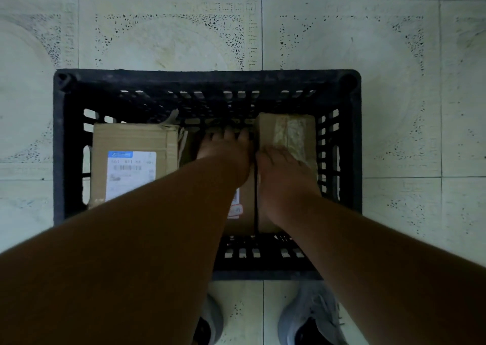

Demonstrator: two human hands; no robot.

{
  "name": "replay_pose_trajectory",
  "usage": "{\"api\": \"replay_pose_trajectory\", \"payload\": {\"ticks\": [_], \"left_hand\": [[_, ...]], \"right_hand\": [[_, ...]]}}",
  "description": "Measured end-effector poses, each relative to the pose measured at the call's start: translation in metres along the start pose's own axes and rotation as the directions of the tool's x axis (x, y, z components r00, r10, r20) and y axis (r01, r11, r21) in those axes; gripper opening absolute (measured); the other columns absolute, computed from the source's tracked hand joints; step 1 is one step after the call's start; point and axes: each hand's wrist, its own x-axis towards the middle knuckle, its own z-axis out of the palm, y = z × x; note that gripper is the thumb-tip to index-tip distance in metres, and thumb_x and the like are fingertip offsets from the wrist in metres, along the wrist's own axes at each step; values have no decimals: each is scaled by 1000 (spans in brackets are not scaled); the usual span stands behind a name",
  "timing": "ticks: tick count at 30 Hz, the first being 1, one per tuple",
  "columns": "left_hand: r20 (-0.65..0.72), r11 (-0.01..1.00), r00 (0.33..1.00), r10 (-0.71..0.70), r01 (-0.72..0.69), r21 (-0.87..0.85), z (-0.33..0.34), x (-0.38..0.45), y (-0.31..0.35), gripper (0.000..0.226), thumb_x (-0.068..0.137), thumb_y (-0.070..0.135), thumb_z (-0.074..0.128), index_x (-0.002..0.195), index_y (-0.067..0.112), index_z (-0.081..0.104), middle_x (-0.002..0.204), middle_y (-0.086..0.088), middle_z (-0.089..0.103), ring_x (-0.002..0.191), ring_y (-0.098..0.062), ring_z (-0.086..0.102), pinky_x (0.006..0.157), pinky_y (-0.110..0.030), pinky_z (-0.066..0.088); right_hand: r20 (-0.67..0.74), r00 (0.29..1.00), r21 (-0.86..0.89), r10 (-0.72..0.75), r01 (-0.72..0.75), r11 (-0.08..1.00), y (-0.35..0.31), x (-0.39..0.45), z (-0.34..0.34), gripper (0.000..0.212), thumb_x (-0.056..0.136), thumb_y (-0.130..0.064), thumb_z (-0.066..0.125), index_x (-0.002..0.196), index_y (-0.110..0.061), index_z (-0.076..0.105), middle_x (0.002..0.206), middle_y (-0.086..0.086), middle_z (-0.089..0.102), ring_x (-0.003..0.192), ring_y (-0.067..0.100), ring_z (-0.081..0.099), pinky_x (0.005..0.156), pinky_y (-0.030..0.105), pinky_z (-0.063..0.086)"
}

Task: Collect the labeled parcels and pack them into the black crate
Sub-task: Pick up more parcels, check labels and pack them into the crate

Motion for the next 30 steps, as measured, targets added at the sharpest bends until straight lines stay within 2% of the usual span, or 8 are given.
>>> {"api": "replay_pose_trajectory", "payload": {"ticks": [2,8,12,16,19,21,25,30], "left_hand": [[-114,997,992,54,-60,-57,-2,-25,6,77,93,29,52,155,19,7,160,-13,19,147,-33,19,119,-47,20],[-234,979,967,99,-137,-152,-43,-124,11,66,89,35,59,146,17,33,147,-8,42,136,-27,39,112,-43,33],[-343,956,930,132,-211,-204,-102,-215,9,51,89,27,56,138,19,44,135,-7,51,124,-28,47,100,-39,40],[-462,918,870,175,-314,-244,-179,-316,8,41,86,19,59,127,16,54,124,-8,57,113,-30,52,91,-38,41],[-586,861,779,223,-439,-256,-243,-390,12,37,86,14,61,123,13,59,116,-10,62,105,-32,57,90,-39,44],[-626,854,740,247,-471,-221,-282,-437,13,38,88,18,60,126,17,56,116,-6,61,104,-28,56,89,-38,46],[-737,789,605,300,-592,-165,-344,-517,29,37,88,18,63,125,18,58,113,-4,63,102,-25,58,87,-38,49],[-779,716,481,402,-695,-60,-398,-579,86,38,91,27,59,129,25,54,118,8,58,104,-8,51,89,-22,39]], "right_hand": [[-60,998,2,5,-5,1000,-6,-9,-9,64,96,-27,50,153,-19,21,161,5,22,151,25,14,118,43,21],[-82,993,2,80,-80,997,-27,-74,-57,75,91,-38,62,152,-19,23,159,9,25,147,28,24,116,45,25],[-216,971,64,98,-86,994,-51,-142,-113,59,90,-31,62,142,-20,37,144,7,42,131,28,42,105,42,36],[-335,931,188,143,-83,979,-77,-230,-187,61,90,-30,62,146,-18,38,143,6,45,128,27,47,103,40,38],[-449,867,286,217,-90,954,-90,-310,-259,65,91,-28,61,149,-18,35,149,6,41,135,26,40,108,39,33],[-537,810,310,235,-69,948,-97,-365,-301,64,91,-28,62,149,-18,37,150,6,40,137,25,38,109,40,33],[-633,733,321,249,-45,946,-97,-464,-360,63,90,-33,64,147,-23,39,155,2,34,143,20,30,115,42,30],[-768,545,374,337,-47,926,-68,-536,-407,63,87,-40,67,143,-24,43,150,0,39,138,19,37,111,40,37]]}}
